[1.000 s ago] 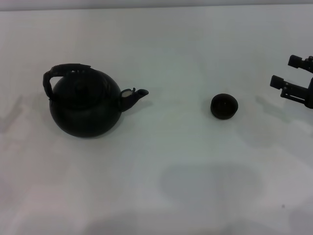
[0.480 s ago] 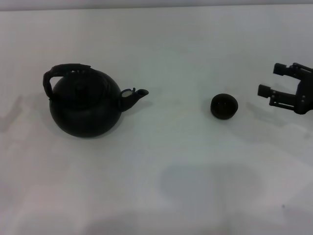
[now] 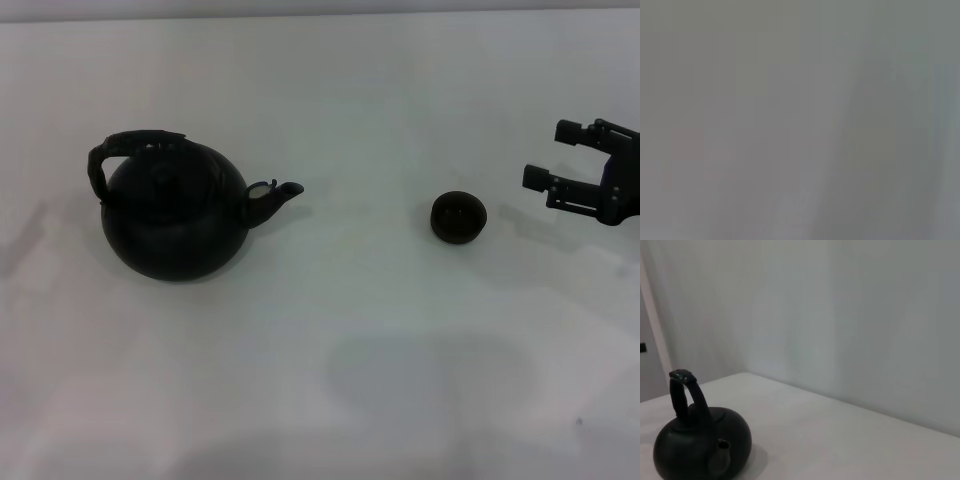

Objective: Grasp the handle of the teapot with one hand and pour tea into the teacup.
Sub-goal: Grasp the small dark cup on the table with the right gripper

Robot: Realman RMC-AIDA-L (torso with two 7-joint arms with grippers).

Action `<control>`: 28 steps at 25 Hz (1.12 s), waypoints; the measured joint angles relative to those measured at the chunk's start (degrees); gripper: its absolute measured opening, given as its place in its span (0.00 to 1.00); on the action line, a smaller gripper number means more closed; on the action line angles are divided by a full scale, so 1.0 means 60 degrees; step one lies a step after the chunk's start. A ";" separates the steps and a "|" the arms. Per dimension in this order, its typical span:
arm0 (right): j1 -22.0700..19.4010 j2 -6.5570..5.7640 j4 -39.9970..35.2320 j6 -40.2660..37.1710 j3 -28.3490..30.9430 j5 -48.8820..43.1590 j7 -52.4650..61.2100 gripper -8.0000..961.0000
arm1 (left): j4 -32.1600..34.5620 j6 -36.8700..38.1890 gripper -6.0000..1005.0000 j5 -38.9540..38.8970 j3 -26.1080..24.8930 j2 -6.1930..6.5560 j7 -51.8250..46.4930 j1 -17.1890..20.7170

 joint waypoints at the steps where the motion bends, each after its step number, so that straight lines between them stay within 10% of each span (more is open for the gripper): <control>1: 0.0003 0.0010 0.0031 -0.0005 0.0003 0.0001 -0.0034 0.87 | 0.0005 0.0192 0.87 -0.0169 -0.0004 -0.0001 0.0070 0.0067; 28: 0.0519 0.0737 0.2471 -0.1669 -0.1786 -0.2827 0.2139 0.87 | -0.0157 0.0911 0.87 -0.0504 0.0064 -0.0013 0.0241 0.0349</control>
